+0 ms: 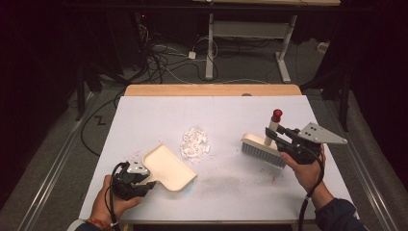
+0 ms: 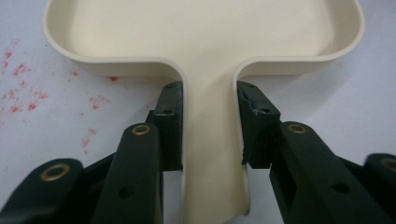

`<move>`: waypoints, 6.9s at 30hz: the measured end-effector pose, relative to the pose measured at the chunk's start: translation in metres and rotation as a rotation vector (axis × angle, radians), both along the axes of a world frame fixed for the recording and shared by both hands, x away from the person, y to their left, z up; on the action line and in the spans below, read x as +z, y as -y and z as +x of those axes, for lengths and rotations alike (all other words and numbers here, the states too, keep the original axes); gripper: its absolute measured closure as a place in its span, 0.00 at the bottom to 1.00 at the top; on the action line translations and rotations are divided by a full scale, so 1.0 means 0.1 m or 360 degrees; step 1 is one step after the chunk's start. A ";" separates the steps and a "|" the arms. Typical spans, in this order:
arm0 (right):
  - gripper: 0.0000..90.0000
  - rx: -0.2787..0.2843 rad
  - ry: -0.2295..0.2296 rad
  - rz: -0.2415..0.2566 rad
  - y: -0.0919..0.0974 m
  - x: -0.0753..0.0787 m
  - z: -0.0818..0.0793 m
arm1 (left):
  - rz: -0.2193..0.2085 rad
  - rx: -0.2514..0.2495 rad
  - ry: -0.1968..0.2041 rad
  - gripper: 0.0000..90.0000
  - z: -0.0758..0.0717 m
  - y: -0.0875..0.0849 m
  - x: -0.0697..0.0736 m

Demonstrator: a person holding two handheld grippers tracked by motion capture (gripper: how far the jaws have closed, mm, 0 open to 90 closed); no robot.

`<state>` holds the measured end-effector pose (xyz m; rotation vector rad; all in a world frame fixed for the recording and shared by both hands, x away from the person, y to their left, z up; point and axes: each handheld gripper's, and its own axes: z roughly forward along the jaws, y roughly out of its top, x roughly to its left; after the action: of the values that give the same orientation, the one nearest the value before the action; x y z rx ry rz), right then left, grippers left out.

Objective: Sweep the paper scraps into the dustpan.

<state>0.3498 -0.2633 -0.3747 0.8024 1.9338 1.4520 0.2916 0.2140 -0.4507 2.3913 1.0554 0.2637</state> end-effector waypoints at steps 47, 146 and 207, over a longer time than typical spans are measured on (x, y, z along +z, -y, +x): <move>0.78 -0.0094 0.0040 -0.0077 -1.73 -0.18 1.23 | 0.0037 -0.0059 -0.0042 0.70 0.06 0.00 -0.08; 0.78 0.0217 -0.0071 -0.0017 -1.75 -0.18 0.87 | 0.0346 -0.0104 -0.0348 0.71 0.35 0.26 0.15; 0.78 0.0211 0.0102 0.0026 -1.65 0.16 0.45 | 0.0205 -0.0092 -0.0266 0.70 0.28 0.18 -0.02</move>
<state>0.3951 -0.0984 -0.3591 0.6370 1.9606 1.5535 0.3192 0.1960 -0.4528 2.5920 1.0699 0.1160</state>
